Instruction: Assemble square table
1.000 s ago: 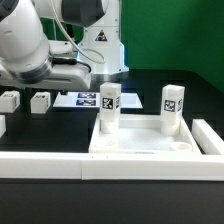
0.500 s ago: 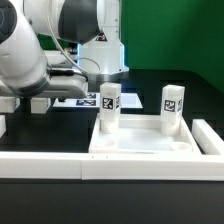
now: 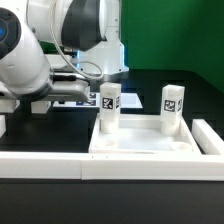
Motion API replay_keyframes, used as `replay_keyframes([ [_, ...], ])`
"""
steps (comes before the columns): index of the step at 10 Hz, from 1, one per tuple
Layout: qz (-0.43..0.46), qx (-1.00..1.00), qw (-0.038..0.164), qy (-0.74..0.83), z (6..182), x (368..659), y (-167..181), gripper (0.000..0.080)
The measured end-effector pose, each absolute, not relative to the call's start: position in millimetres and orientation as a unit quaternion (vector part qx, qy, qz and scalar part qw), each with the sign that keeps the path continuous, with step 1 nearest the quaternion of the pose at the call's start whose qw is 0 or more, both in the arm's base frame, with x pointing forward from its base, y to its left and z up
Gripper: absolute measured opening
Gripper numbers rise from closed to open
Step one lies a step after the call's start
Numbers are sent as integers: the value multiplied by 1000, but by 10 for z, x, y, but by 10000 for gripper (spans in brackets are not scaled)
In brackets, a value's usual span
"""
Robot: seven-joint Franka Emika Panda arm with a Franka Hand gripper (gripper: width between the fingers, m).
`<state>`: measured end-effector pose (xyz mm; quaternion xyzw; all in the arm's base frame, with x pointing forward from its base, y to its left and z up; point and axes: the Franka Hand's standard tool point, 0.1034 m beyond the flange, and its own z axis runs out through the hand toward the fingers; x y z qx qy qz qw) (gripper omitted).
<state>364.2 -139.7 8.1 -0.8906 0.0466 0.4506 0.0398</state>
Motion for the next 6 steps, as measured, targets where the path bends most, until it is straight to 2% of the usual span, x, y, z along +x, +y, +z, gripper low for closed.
replay_keyframes([
  [1,451,-891,40,46,80,3642,-1393,285],
  [6,451,-891,39,45,79,3646,-1382,288],
])
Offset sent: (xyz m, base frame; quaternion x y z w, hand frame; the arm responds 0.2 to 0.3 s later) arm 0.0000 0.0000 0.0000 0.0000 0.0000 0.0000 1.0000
